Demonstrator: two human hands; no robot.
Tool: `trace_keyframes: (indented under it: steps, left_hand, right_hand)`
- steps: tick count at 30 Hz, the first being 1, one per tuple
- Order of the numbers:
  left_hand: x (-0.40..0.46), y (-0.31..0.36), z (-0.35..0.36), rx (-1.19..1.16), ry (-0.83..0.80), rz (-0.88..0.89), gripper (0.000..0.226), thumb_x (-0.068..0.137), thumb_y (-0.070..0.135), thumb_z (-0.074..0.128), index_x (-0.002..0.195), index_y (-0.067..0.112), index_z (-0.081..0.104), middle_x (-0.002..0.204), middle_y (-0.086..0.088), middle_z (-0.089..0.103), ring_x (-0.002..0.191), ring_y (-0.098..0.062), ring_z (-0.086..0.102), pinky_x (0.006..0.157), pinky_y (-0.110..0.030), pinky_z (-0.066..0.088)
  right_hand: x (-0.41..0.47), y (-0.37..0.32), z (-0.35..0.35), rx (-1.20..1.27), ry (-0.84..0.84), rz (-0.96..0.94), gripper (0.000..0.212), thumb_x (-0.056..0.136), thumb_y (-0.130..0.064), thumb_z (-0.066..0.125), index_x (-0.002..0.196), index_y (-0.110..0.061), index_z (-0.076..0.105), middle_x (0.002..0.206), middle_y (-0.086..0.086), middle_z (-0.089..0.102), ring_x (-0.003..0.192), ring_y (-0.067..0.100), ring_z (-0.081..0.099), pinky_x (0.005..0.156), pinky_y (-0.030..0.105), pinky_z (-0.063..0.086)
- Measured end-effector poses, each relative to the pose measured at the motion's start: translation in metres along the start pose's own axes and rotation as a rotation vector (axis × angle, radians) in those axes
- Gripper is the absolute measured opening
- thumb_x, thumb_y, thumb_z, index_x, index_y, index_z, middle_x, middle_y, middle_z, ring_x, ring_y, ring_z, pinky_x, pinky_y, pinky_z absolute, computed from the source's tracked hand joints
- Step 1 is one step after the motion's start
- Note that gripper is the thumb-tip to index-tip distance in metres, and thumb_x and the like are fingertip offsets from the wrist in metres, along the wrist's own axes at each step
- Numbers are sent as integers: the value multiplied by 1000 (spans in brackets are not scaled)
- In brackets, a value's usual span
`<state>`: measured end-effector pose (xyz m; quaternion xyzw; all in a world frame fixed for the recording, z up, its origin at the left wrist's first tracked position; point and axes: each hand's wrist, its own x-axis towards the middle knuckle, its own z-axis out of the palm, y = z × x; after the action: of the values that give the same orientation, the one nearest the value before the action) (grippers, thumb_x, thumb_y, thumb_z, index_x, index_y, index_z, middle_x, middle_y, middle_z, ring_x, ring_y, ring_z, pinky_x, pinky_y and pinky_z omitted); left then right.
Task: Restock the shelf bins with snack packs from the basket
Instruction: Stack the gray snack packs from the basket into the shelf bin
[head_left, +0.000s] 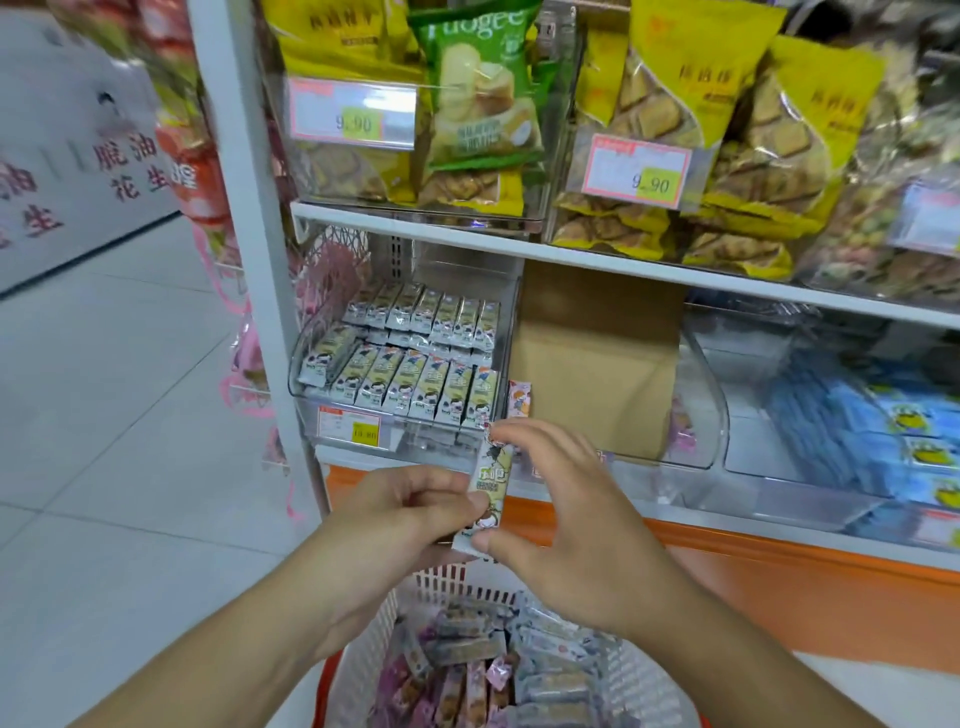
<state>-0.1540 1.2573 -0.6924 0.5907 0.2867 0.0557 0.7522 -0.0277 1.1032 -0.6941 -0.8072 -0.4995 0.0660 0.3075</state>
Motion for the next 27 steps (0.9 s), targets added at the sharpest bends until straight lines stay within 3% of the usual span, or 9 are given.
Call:
trace_keyframes:
  steps: [3,5,8,10,12,15,19,27]
  left_hand:
    - [1,5,-4,31,15,8,26,89,23,79,111,11,73,82,1,74,84,-10,74,70,-22,58]
    - [5,8,-9,108,4,27,18,95,30,73,108,19,76,87,3,74,85,-9,73,78,-30,62]
    - [17,12,-35,698,71,203,32,102,53,53,128,37,63,122,19,68,107,-1,66,100,-35,55]
    - [29,16,-64,1105,151,334,53,104,56,41,154,36,37,157,17,41,136,-6,48,115,-32,40]
    - [42,19,-93,1263,230,352,66,106,53,36,163,28,14,170,10,17,152,-14,27,123,-33,28]
    - [55,19,-124,1301,254,263,72,107,53,32,165,25,2,172,6,7,156,-17,19,125,-35,23]
    - [59,17,-138,1234,240,226,73,105,59,33,164,30,0,172,11,8,155,-14,21,124,-34,25]
    - [62,22,-142,1108,236,225,68,105,60,30,164,33,9,170,12,17,144,-16,42,120,-37,33]
  right_hand:
    - [5,-1,5,39,13,61,76,86,-46,81,147,-50,37,144,-42,31,138,-17,26,102,-3,18]
    - [8,-1,8,59,31,90,77,85,-47,82,145,-53,36,143,-40,36,136,-18,29,101,-1,22]
    - [19,-3,10,66,24,127,77,84,-51,83,143,-58,34,142,-39,37,131,-19,33,99,2,27]
    - [36,-6,12,72,10,144,77,84,-53,82,144,-58,34,145,-35,39,130,-13,38,103,12,31]
    - [62,-11,17,65,17,137,77,84,-52,83,145,-53,36,147,-28,43,135,-3,41,108,24,37]
    - [116,-19,32,45,16,118,78,84,-51,83,148,-44,38,149,-16,46,139,7,42,115,31,38]
    - [190,-28,60,20,-54,111,88,86,-48,83,156,-30,33,158,-5,43,146,18,38,119,39,38]
    - [257,-21,102,-36,-175,155,95,86,-53,81,160,-29,27,160,7,40,143,28,46,118,44,42]
